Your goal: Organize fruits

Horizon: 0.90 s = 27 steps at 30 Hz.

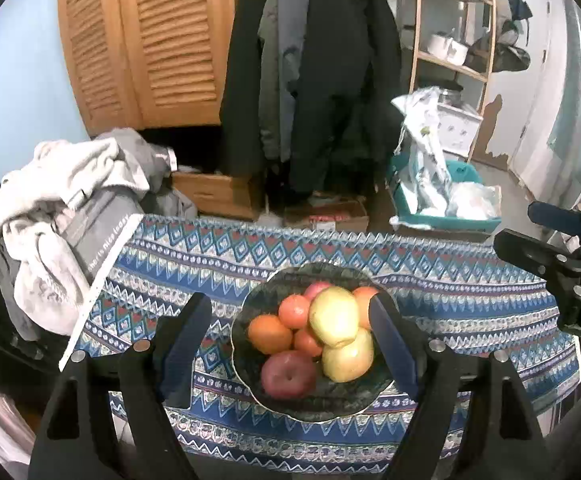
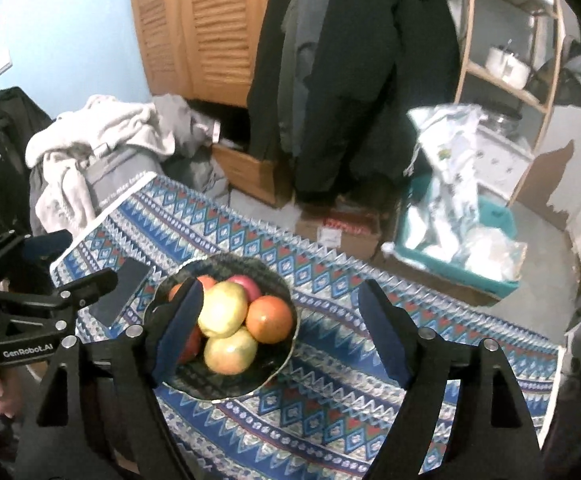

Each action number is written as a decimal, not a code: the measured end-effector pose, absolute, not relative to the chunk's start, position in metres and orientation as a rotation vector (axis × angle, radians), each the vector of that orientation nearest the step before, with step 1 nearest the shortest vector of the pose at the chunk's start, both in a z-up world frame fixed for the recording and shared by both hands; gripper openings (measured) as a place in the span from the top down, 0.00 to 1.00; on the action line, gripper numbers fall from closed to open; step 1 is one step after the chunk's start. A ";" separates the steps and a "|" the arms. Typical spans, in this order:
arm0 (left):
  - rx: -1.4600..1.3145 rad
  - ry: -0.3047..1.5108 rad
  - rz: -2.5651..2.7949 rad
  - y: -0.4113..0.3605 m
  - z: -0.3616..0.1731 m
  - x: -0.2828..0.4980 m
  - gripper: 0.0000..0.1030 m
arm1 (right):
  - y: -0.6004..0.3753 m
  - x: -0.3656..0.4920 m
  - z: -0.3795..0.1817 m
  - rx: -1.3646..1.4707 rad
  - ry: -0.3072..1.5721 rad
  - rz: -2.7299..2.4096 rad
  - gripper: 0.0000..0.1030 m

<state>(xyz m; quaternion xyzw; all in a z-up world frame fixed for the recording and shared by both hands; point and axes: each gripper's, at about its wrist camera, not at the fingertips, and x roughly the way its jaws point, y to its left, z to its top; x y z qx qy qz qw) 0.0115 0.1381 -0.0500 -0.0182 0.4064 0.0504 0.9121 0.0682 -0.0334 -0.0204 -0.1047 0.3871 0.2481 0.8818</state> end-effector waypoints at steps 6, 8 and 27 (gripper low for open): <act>-0.018 0.782 0.091 0.123 -0.024 0.000 0.13 | -0.051 0.054 0.006 -0.210 0.731 0.490 0.21; -0.022 0.771 0.087 0.119 -0.017 -0.003 0.13 | -0.055 0.050 0.012 -0.211 0.715 0.482 0.21; -0.013 0.667 0.122 0.098 0.019 -0.016 0.01 | -0.107 0.029 0.043 -0.190 0.584 0.383 0.20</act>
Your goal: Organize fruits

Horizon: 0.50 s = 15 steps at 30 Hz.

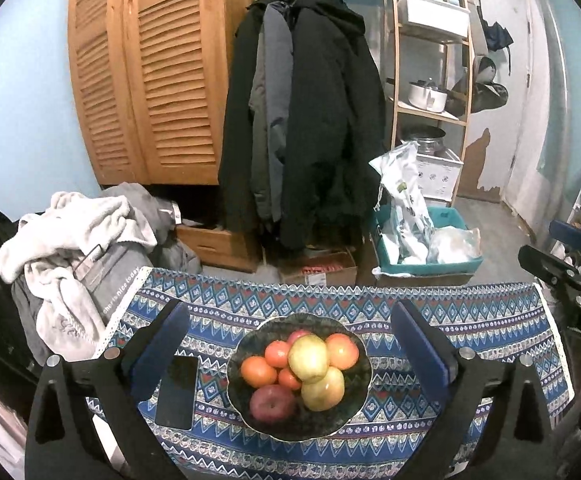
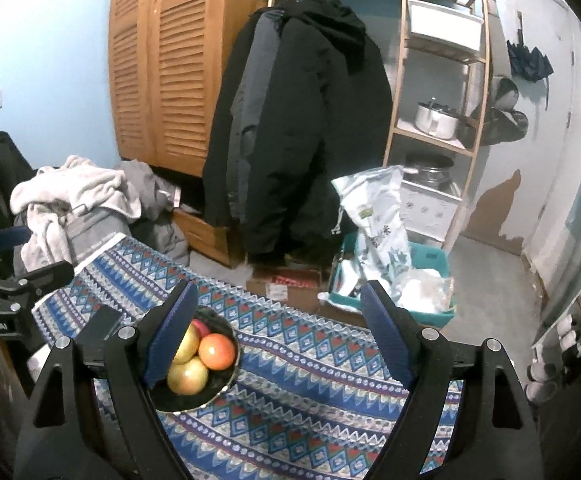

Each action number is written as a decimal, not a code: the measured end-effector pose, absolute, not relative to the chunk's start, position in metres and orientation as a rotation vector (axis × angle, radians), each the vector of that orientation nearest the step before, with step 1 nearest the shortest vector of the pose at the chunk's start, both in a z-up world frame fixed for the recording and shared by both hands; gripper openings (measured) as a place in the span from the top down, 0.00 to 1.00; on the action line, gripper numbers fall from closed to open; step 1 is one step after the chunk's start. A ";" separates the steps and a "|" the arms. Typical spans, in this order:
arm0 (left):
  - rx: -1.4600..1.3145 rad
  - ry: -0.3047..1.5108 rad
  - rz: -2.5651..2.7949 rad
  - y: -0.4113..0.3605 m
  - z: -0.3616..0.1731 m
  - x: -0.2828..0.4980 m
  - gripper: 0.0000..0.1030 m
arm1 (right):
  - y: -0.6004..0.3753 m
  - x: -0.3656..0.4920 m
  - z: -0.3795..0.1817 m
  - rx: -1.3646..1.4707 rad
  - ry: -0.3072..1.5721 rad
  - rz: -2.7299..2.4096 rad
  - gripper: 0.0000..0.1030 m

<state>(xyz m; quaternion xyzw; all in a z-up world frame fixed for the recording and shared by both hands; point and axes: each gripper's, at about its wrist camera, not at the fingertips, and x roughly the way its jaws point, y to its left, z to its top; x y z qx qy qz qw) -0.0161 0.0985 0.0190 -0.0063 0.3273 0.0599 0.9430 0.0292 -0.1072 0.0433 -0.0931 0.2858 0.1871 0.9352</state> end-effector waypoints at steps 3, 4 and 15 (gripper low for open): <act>-0.014 0.665 0.126 0.098 0.019 -0.016 0.01 | -0.110 0.030 0.042 -0.194 0.582 0.375 0.20; -0.013 0.665 0.127 0.097 0.019 -0.015 0.01 | -0.111 0.029 0.042 -0.192 0.581 0.374 0.20; 0.027 0.668 0.131 0.089 0.019 -0.010 0.01 | -0.121 0.031 0.040 -0.181 0.587 0.363 0.20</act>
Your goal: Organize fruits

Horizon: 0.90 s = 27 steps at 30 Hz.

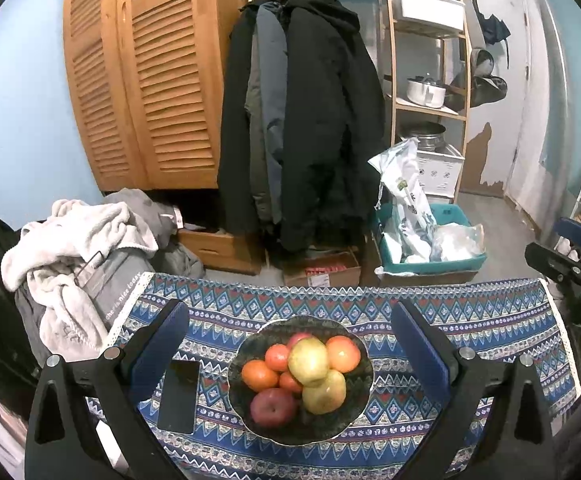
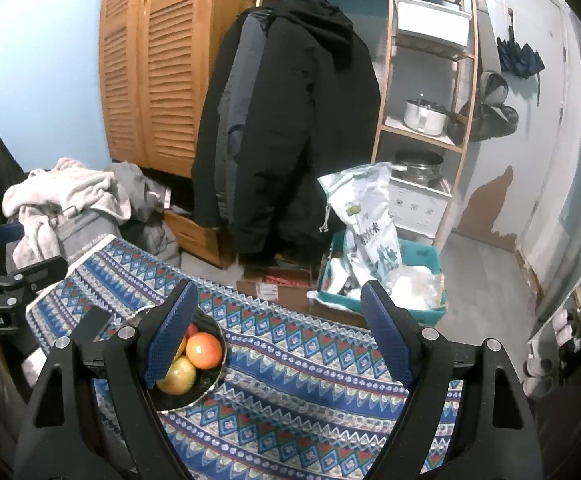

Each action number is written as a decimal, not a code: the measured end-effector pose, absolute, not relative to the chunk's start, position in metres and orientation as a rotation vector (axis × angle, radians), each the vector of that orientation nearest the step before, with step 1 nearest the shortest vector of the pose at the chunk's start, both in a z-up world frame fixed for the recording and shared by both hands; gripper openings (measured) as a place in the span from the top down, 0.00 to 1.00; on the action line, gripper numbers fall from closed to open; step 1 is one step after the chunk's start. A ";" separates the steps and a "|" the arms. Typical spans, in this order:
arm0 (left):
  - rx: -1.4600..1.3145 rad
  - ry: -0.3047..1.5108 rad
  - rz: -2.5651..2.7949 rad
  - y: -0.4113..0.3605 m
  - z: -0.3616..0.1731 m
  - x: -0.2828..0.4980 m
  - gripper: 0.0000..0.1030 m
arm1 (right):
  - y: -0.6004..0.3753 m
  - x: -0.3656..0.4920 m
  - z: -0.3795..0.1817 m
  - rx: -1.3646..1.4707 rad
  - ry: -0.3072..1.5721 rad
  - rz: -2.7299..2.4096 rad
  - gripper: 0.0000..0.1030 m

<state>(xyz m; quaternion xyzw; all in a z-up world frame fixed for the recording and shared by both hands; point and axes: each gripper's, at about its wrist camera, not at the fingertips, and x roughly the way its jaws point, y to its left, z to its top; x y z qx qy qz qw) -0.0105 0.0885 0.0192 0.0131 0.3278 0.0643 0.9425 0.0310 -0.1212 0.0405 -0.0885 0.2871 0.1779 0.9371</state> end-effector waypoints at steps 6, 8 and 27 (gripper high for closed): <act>0.026 0.663 0.139 0.086 0.019 -0.011 0.01 | -0.122 0.032 0.040 -0.179 0.587 0.361 0.20; 0.027 0.663 0.138 0.086 0.019 -0.011 0.01 | -0.122 0.032 0.041 -0.180 0.587 0.362 0.20; 0.036 0.663 0.135 0.080 0.019 -0.013 0.01 | -0.132 0.034 0.041 -0.179 0.589 0.354 0.20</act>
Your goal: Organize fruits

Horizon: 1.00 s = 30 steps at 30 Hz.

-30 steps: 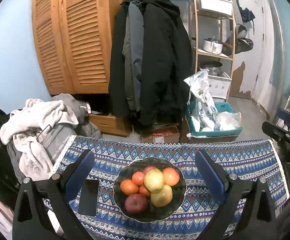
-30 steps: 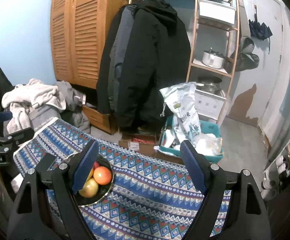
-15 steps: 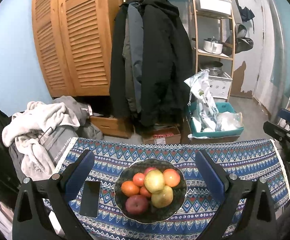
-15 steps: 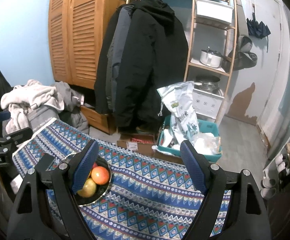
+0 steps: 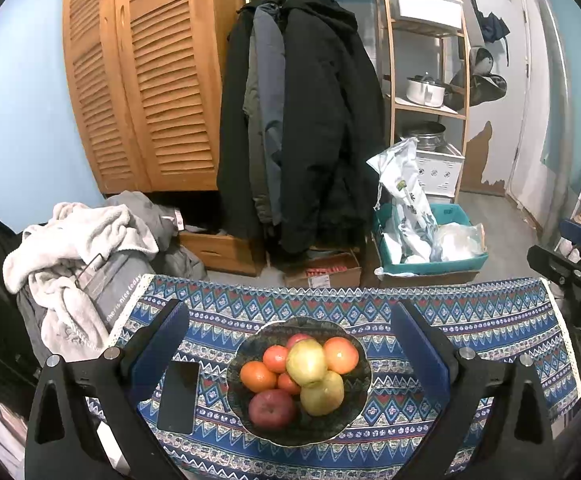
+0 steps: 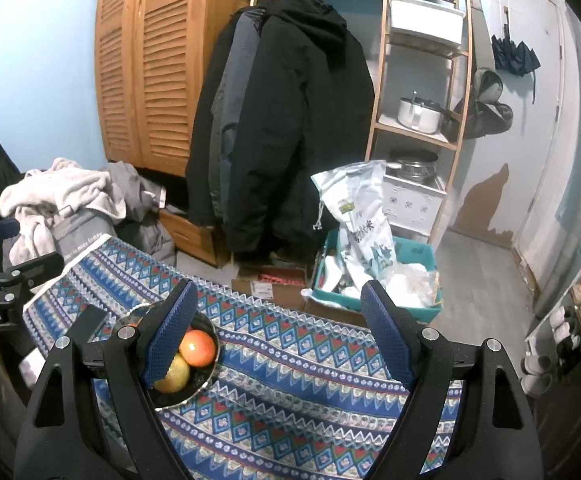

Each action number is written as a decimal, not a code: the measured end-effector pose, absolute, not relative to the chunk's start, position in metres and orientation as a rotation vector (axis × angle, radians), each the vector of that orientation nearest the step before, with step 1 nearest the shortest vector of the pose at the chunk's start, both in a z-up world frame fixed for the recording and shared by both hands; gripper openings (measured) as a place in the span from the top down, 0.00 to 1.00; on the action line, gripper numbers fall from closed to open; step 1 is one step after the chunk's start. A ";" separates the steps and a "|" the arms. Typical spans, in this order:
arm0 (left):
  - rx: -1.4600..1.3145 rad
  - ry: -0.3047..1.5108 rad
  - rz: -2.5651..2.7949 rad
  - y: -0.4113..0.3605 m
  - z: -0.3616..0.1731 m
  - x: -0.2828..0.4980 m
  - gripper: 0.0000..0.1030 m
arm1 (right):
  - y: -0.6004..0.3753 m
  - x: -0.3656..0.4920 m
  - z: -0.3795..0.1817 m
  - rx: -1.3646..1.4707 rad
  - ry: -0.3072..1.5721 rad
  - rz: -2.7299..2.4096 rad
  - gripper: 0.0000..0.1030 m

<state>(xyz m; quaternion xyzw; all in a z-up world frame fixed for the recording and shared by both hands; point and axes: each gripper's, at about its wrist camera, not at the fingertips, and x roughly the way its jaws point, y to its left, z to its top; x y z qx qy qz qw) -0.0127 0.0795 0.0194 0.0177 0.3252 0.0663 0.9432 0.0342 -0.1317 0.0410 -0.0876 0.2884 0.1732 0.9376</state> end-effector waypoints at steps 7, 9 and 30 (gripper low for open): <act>0.037 0.666 0.133 0.078 0.019 -0.012 0.01 | -0.138 0.035 0.040 -0.177 0.589 0.351 0.20; 0.036 0.665 0.134 0.078 0.019 -0.012 0.01 | -0.137 0.035 0.040 -0.177 0.588 0.351 0.20; 0.039 0.677 0.123 0.075 0.021 -0.012 0.01 | -0.140 0.034 0.040 -0.178 0.588 0.348 0.20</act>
